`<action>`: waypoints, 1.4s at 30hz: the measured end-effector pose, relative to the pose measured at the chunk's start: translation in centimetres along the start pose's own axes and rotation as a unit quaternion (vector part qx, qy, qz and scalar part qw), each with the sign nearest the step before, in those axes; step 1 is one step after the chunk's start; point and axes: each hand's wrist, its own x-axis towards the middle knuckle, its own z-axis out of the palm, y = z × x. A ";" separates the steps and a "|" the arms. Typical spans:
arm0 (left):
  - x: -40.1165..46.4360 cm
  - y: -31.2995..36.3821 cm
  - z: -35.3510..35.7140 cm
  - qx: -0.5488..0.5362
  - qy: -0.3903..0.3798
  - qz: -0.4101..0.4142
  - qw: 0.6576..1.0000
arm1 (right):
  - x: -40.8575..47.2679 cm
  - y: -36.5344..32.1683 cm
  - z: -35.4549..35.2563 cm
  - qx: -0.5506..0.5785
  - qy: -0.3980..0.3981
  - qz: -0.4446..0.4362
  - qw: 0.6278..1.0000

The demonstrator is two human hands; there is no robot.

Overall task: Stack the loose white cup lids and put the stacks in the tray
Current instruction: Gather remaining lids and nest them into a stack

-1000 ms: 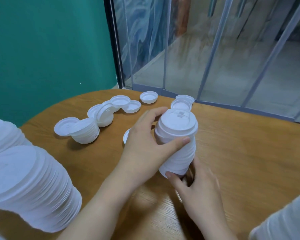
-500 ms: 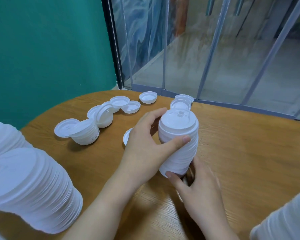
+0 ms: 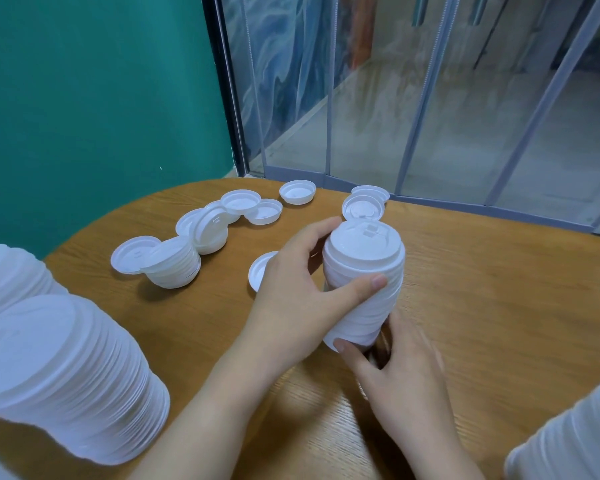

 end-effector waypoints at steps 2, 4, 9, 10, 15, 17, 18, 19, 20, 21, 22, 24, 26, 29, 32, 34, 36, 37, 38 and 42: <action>0.0 -0.1 -0.1 0.005 -0.006 0.004 1.000 | 0.0 0.0 0.0 -0.002 0.000 -0.001 1.000; -0.1 -0.4 -0.1 0.014 -0.010 0.008 1.000 | 0.0 0.0 -0.1 -0.004 -0.001 -0.003 1.000; -0.3 -0.8 0.2 0.062 -0.004 0.028 0.998 | -0.1 -0.1 0.0 -0.022 0.008 -0.012 1.000; -0.3 -0.8 0.2 0.070 -0.002 0.033 0.997 | -0.2 -0.1 0.0 -0.025 0.010 -0.012 1.000; -0.2 -0.9 0.4 0.080 0.007 0.046 0.996 | -0.2 0.1 0.0 -0.030 0.011 -0.014 0.999; -0.2 -1.0 0.4 0.083 0.011 0.051 0.995 | -0.2 -0.1 0.0 -0.031 0.009 -0.013 0.999; -0.2 -1.0 0.4 0.084 0.011 0.053 0.995 | -0.2 -0.1 0.0 -0.032 0.009 -0.013 0.999; -0.2 -1.0 0.4 0.085 0.010 0.053 0.995 | -0.2 -0.2 0.0 -0.032 0.009 -0.013 0.999; -0.1 -1.0 0.4 0.087 0.008 0.054 0.995 | -0.2 -0.2 0.0 -0.031 0.010 -0.013 0.999; -0.1 -1.0 0.4 0.088 0.006 0.054 0.995 | -0.2 -0.2 -0.1 -0.030 0.010 -0.012 0.999; -0.1 -0.9 0.4 0.088 0.004 0.053 0.995 | -0.2 -0.3 -0.1 -0.029 0.012 -0.013 0.999; -0.1 -0.9 0.3 0.080 0.002 0.045 0.996 | -0.2 -0.3 -0.1 -0.025 0.013 -0.014 1.000; -0.1 -0.8 0.1 0.061 -0.001 0.026 0.998 | -0.2 -0.5 -0.2 -0.015 0.012 -0.015 1.000; -0.1 -1.1 -0.3 0.037 -0.007 0.002 0.999 | -0.3 -0.5 -0.3 -0.011 0.012 -0.015 1.000; -0.1 -1.4 -0.7 0.024 -0.013 -0.004 1.000 | -0.3 -0.6 -0.4 -0.013 0.011 -0.012 1.000; -0.2 -1.8 -1.2 0.030 -0.015 0.002 0.999 | -0.3 -0.6 -0.4 -0.016 0.010 -0.011 1.000; -0.2 -2.5 -2.0 0.044 0.005 0.020 0.999 | -0.3 -0.6 -0.4 -0.017 0.010 -0.011 1.000; -0.2 -3.0 -2.4 0.057 0.024 0.029 0.998 | -0.3 -0.6 -0.4 -0.015 0.009 -0.010 1.000; -0.2 -3.8 -2.7 0.081 0.045 0.033 0.995 | -0.3 -0.7 -0.5 -0.013 0.008 -0.009 1.000; -0.2 -7.9 -3.1 0.248 0.073 -0.026 0.966 | -0.3 -0.9 -0.6 -0.009 0.002 -0.003 1.000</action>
